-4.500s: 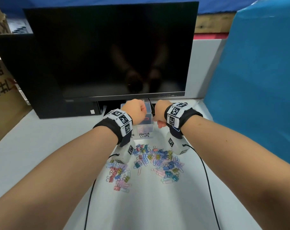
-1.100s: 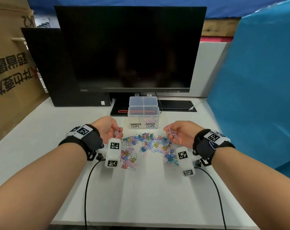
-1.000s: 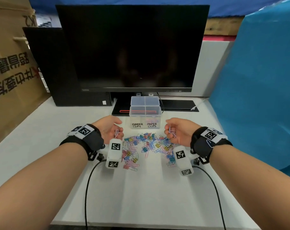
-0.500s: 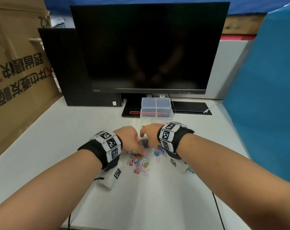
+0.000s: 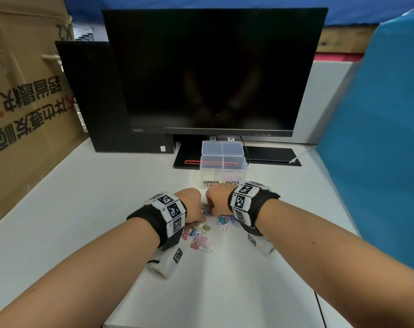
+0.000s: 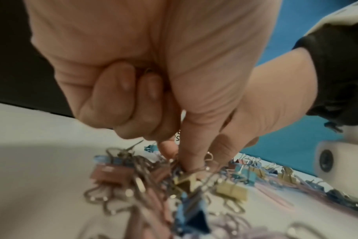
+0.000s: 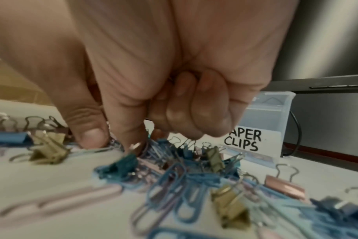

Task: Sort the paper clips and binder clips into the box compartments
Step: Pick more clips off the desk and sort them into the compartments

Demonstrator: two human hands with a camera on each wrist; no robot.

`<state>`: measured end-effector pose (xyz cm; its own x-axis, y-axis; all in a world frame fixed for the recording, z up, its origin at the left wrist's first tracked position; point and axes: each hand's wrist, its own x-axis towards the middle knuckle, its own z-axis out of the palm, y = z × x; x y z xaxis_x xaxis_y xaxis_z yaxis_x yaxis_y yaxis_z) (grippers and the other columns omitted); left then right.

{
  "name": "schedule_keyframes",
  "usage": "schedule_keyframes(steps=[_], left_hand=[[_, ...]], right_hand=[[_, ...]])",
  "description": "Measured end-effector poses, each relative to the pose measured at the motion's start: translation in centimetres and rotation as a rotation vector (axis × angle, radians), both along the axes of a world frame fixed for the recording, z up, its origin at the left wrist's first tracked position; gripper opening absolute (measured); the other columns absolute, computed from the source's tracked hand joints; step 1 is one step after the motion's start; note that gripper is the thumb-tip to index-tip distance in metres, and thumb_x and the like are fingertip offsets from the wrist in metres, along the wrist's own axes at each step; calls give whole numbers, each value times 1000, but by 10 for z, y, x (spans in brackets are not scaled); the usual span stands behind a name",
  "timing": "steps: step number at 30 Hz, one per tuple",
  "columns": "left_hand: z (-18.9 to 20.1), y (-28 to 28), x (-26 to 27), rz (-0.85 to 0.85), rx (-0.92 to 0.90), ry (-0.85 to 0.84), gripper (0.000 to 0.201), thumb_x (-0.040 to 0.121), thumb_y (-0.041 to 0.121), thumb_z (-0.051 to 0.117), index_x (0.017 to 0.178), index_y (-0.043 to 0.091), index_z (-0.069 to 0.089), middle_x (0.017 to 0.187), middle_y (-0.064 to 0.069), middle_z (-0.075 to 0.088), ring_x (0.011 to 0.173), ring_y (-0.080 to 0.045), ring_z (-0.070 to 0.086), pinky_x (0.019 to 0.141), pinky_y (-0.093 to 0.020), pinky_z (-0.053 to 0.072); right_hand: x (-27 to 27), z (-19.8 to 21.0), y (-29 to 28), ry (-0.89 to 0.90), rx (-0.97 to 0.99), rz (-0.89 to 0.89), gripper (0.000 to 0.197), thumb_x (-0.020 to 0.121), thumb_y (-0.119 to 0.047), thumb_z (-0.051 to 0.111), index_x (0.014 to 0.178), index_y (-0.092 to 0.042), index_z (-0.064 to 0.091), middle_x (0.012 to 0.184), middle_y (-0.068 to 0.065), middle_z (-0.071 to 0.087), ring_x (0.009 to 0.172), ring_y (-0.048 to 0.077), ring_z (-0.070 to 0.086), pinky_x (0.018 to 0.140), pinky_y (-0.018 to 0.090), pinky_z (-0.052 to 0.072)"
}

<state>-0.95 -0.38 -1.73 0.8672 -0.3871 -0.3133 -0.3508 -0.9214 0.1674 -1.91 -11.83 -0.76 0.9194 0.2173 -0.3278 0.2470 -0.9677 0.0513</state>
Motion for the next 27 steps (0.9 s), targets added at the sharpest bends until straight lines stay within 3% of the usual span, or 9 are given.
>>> schedule_keyframes(steps=[3, 5, 10, 14, 18, 21, 24, 25, 27], left_hand=[[-1, 2, 0, 23, -37, 37, 31, 83, 29, 70, 69, 8, 53, 58, 1, 42, 58, -15, 44, 65, -27, 40], [0, 5, 0, 33, -45, 54, 35, 83, 29, 70, 63, 10, 47, 59, 0, 45, 58, -16, 45, 66, -27, 42], [10, 16, 1, 54, -161, 121, 24, 82, 26, 72, 89, 3, 69, 73, -4, 60, 67, -17, 55, 76, -28, 50], [17, 22, 3, 102, -257, 82, 27, 80, 29, 74, 95, 7, 72, 84, 1, 62, 76, -12, 54, 67, -21, 43], [21, 21, 1, 153, -322, 158, 31, 90, 33, 63, 104, 6, 68, 67, 5, 51, 54, -7, 42, 47, -17, 33], [21, 22, 3, 195, -363, 248, 32, 90, 38, 60, 104, 9, 67, 68, -1, 55, 61, -17, 48, 58, -22, 41], [20, 22, 5, 216, -356, 290, 27, 91, 42, 58, 93, 16, 64, 94, -12, 69, 87, -33, 64, 83, -35, 54], [20, 21, 5, 228, -355, 299, 27, 92, 40, 56, 93, 14, 63, 97, -13, 68, 89, -34, 64, 85, -37, 53], [18, 19, 6, 257, -380, 345, 30, 95, 37, 52, 96, 8, 60, 87, -12, 58, 77, -29, 53, 73, -35, 47]], right_hand=[[-4, -3, -2, 1, 14, -35, 28, 88, -29, 60, 83, -2, 65, 68, 8, 53, 63, 23, 48, 60, 25, 42], [-6, -3, -4, -13, 28, -54, 33, 88, -29, 59, 65, -6, 53, 58, 5, 43, 59, 21, 44, 64, 26, 42], [-11, 3, -20, 6, 176, -119, 29, 86, -24, 61, 94, 3, 67, 94, 18, 67, 77, 21, 52, 79, 33, 53], [-18, 16, -34, 57, 328, -200, 17, 89, -25, 59, 83, -9, 57, 79, 8, 54, 73, 20, 49, 60, 23, 41], [-20, 17, -52, 267, 575, -447, 18, 91, -24, 54, 86, -7, 50, 64, 8, 46, 53, 20, 42, 50, 28, 36], [-22, 14, -62, 333, 753, -575, 22, 91, -18, 54, 74, -9, 45, 59, 9, 40, 50, 20, 37, 55, 34, 34], [-28, 13, -70, 338, 996, -687, 29, 95, -6, 51, 68, -10, 41, 58, 6, 34, 49, 15, 31, 49, 27, 30], [-29, 12, -73, 332, 1059, -702, 31, 95, -3, 51, 67, -11, 40, 58, 5, 32, 49, 14, 29, 45, 24, 29], [-31, 10, -78, 310, 1135, -702, 31, 95, -2, 50, 68, -11, 39, 59, 5, 32, 48, 13, 27, 39, 20, 28]])
